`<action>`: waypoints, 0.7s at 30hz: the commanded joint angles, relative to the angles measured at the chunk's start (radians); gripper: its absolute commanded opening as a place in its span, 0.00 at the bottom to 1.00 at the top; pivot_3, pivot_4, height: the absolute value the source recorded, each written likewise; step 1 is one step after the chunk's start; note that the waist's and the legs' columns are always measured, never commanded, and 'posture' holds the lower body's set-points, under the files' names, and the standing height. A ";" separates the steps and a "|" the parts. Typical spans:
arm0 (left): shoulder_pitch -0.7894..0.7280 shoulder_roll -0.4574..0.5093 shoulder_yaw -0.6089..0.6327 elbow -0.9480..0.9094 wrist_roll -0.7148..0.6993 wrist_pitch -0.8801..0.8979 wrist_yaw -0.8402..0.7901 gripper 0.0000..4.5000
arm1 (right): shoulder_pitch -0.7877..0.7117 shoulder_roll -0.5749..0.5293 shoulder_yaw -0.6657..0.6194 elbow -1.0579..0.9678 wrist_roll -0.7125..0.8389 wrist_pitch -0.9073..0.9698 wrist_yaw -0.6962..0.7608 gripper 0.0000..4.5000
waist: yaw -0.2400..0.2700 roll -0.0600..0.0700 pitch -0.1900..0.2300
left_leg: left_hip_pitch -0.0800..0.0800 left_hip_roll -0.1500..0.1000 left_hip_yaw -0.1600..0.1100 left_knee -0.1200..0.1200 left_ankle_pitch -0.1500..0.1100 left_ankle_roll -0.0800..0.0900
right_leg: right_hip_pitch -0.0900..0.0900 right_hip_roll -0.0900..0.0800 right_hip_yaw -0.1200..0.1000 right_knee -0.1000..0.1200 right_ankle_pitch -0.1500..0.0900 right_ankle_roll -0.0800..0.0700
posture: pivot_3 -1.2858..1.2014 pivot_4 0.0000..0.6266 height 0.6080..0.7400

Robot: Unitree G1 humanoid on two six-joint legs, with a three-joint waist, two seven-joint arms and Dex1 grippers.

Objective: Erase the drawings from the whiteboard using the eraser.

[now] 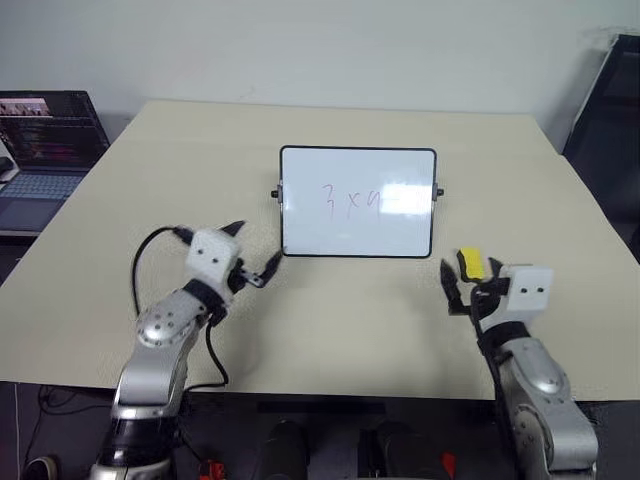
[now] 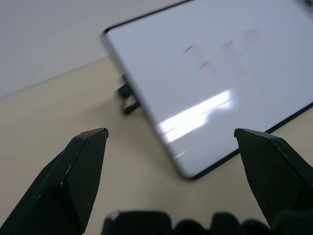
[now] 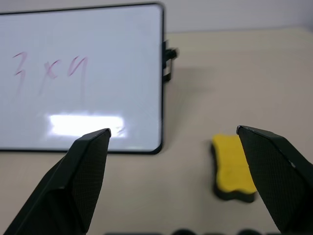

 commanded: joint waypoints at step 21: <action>-0.473 0.023 -0.199 0.361 -0.095 -0.111 -0.574 1.00 | -0.399 -0.098 -0.089 0.314 0.036 0.369 -0.032 0.99 | -0.016 0.001 0.001 | -0.001 0.000 0.003 -0.001 0.000 0.000 | -0.002 0.005 0.002 0.001 0.000 0.000 | 0.52 0.24 1.00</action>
